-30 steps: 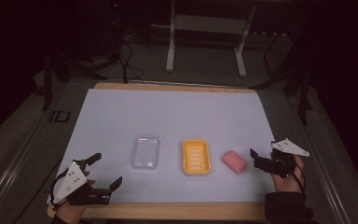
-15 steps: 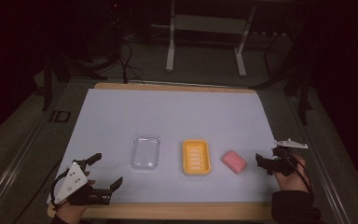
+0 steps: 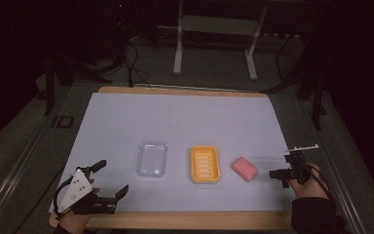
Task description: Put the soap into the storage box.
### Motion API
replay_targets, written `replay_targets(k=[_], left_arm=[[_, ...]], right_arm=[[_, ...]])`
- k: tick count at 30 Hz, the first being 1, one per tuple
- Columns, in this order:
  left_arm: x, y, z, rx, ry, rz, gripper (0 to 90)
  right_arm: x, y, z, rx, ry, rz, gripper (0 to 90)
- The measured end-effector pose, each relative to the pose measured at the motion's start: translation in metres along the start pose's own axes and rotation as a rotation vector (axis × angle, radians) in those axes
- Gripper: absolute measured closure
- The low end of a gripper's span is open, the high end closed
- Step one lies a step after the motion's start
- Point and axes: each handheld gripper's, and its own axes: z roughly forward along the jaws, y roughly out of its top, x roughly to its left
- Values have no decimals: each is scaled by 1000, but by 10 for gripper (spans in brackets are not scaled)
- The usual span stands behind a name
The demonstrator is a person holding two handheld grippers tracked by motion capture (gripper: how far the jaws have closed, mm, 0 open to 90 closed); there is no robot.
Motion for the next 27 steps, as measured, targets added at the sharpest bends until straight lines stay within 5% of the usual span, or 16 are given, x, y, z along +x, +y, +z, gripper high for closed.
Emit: replay_targets(k=[13,27], left_arm=[[0,0,0,0,-1,-1,2],[0,0,0,1,1,0,2]], right_arm=[[-1,1,2,243,51,-62,141],[-2,0,-5,402,150,-145,137]])
